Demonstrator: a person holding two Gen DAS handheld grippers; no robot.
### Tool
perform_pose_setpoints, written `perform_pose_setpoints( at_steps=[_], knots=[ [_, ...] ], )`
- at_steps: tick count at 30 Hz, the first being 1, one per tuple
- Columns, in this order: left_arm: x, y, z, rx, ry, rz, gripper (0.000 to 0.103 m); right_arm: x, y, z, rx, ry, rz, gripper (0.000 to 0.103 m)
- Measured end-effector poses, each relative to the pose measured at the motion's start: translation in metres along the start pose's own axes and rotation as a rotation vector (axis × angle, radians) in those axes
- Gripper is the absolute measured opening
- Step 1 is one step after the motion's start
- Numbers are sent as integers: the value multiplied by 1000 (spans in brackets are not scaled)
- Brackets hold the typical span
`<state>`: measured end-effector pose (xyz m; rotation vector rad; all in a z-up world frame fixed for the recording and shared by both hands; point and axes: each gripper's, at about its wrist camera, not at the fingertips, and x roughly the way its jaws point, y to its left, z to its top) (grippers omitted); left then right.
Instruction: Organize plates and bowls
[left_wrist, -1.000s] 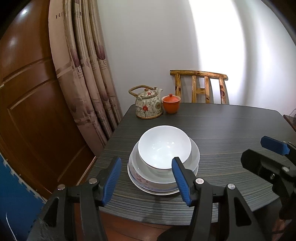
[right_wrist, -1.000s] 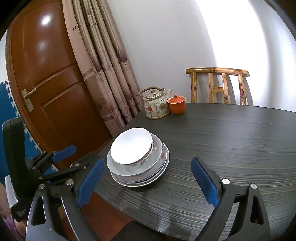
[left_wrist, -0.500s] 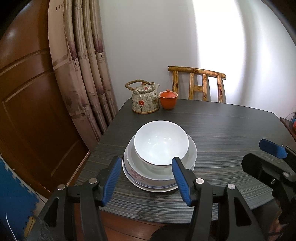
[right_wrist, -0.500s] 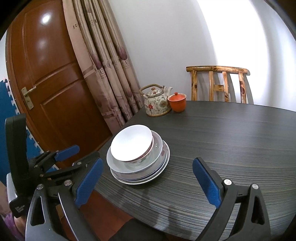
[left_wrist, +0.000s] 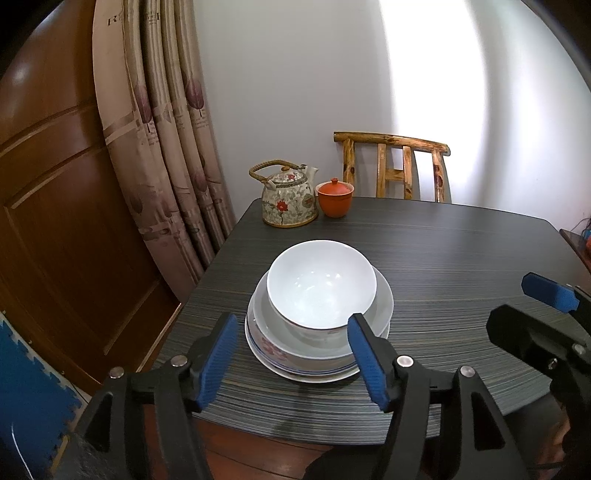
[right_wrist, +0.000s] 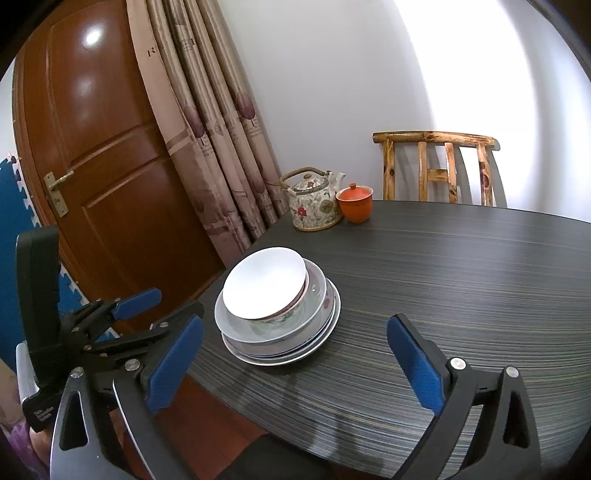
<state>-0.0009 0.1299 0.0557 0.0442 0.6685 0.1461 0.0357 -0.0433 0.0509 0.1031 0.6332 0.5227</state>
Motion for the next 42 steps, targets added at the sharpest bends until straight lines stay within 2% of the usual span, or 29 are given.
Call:
perform_pose_setpoints(
  at_steps=[8, 42],
  knots=[
    [0, -3, -2, 10, 5, 5, 67, 1, 1, -1, 5, 0, 3, 100],
    [5, -1, -3, 14, 16, 18, 68, 2, -3, -4, 8, 14, 9, 102]
  ],
)
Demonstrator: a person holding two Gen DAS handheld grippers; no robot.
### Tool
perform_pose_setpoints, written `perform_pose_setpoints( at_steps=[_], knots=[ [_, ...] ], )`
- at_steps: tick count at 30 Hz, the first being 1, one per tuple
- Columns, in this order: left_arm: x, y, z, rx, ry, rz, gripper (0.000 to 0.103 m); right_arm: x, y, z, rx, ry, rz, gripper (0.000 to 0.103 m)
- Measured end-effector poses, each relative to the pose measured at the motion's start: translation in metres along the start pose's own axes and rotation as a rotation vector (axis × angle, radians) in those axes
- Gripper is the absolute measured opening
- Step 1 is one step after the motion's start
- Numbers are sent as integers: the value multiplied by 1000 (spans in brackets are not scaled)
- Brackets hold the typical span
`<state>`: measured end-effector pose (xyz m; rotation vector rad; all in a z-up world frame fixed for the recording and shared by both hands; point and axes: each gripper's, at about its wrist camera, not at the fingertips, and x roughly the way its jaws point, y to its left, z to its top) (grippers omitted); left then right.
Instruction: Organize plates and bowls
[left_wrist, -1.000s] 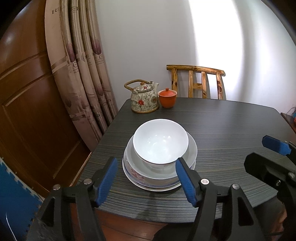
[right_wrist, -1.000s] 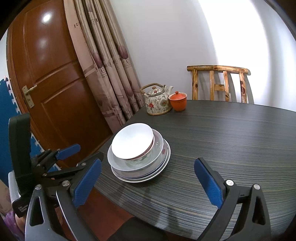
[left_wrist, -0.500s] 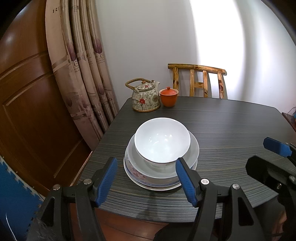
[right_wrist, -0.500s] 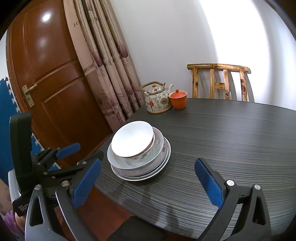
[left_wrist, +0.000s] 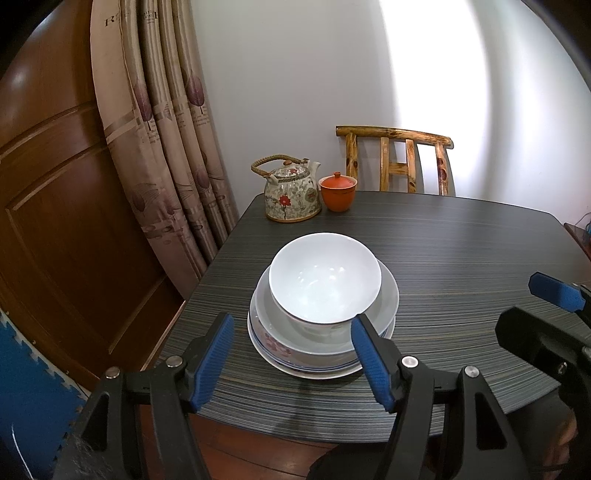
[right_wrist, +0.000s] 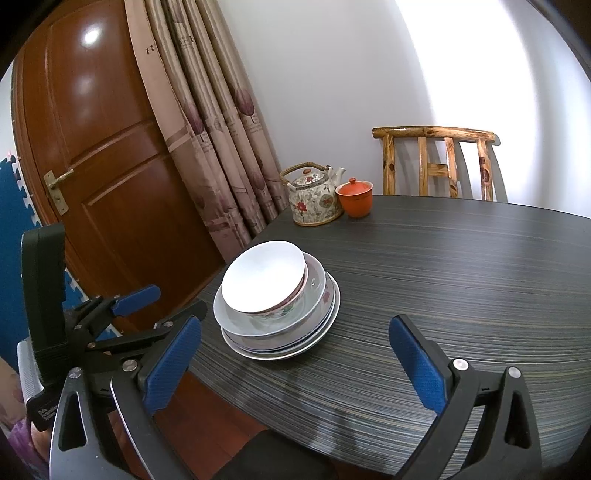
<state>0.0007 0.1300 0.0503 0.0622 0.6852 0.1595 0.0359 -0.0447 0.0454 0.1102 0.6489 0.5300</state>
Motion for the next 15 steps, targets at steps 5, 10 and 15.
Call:
perform_pose_setpoints(
  at_steps=[5, 10, 15],
  knots=[
    [0, 1, 0, -2, 0, 0, 69, 1, -1, -1, 3, 4, -1, 102],
    [1, 1, 0, 0, 1, 3, 69, 1, -1, -1, 3, 3, -3, 102],
    [1, 1, 0, 2, 2, 2, 70, 1, -1, -1, 3, 2, -2, 102]
  ],
)
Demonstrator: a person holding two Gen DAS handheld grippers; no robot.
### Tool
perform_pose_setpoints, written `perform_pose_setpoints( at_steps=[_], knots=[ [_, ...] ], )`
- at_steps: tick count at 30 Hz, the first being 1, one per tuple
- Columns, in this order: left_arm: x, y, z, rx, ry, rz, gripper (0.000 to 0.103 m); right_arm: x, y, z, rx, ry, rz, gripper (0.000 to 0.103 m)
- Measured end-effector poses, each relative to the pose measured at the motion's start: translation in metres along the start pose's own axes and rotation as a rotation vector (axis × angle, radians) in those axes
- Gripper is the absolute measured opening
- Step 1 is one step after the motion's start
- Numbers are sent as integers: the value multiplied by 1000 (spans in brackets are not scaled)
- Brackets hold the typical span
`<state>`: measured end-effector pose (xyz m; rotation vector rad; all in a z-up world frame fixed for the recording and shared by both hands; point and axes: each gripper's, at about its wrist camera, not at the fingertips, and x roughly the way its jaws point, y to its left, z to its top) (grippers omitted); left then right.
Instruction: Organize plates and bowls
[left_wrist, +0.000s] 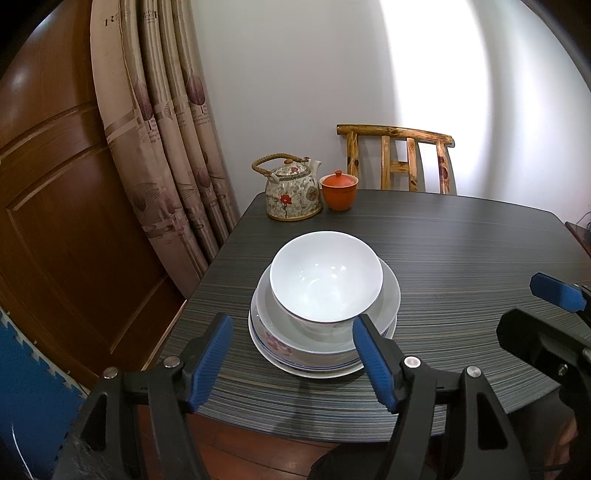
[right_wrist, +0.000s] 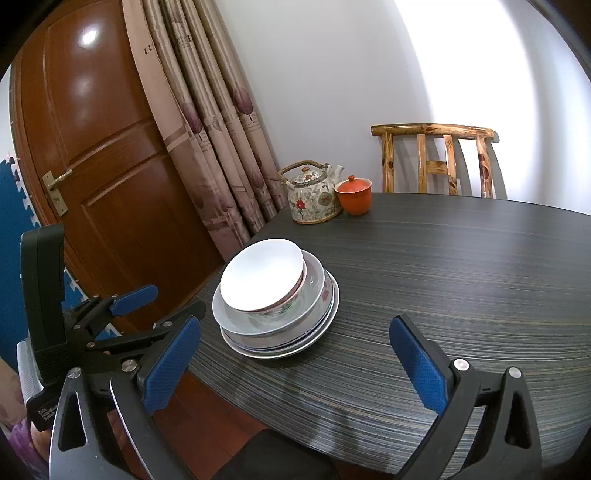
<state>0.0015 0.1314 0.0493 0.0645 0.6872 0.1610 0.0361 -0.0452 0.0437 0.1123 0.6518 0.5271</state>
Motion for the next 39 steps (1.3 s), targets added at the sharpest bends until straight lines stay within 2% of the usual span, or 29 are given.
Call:
perform_pose_setpoints(
  at_steps=[36, 39],
  knots=[
    [6, 4, -5, 13, 15, -7, 70, 1, -2, -4, 7, 11, 0, 102],
    [8, 3, -3, 8, 17, -12, 75, 2, -3, -4, 8, 14, 0, 102]
  ],
)
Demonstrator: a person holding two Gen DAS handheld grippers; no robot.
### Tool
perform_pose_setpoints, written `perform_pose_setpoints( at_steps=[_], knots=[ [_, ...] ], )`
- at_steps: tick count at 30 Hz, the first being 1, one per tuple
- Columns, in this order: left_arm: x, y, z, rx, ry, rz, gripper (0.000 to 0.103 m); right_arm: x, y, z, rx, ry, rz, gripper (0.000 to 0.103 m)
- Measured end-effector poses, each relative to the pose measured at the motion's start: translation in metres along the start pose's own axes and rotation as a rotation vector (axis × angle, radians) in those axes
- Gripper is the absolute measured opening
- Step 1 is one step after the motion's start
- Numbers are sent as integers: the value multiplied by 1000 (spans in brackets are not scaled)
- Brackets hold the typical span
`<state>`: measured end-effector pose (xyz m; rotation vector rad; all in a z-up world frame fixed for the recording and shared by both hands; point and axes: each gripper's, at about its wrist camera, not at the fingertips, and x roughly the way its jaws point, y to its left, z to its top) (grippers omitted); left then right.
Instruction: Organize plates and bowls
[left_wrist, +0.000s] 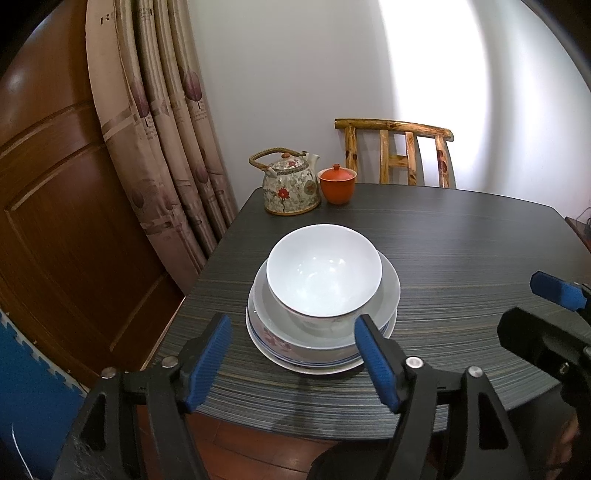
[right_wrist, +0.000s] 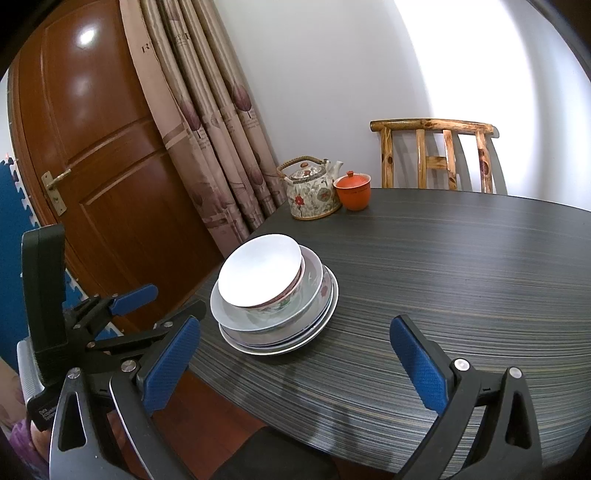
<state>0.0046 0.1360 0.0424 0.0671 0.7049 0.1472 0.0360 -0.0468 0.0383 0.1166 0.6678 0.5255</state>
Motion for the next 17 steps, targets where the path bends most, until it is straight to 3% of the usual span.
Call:
perform_pose_setpoints(
  at_steps=[10, 14, 17],
  knots=[
    [-1, -3, -1, 32, -60, 16, 77, 0, -18, -2, 19, 5, -12, 102],
    [1, -2, 0, 28, -48, 14, 77, -11, -68, -1, 68, -11, -116, 102],
    [2, -4, 3, 30, -30, 13, 77, -24, -128, -4, 131, -14, -225, 102]
  ],
)
